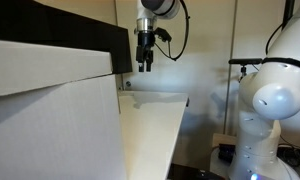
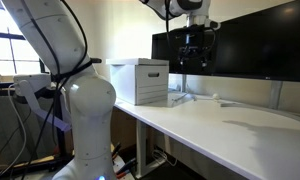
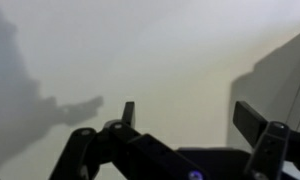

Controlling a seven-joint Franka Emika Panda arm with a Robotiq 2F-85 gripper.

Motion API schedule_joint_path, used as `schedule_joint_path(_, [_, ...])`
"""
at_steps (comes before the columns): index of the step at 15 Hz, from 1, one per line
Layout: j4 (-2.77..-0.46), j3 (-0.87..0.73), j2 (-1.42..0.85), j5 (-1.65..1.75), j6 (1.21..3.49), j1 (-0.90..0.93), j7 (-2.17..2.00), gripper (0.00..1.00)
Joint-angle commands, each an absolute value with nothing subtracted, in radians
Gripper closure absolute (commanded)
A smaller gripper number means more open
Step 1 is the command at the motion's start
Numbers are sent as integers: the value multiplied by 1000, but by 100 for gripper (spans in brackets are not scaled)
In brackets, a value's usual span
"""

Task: Remove the cover from the box

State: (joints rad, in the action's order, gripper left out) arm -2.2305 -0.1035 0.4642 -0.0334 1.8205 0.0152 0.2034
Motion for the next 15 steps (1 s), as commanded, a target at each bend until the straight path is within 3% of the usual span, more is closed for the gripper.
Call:
schedule_joint_path(1, [-2242,-110,553,-135,1687,41,240,0])
schedule_joint_path(9, [-2253,-108,692,-423,1315,114,277,0])
schedule_joint_path(15, [-2296,-67,668,-603,1183,141,328,0])
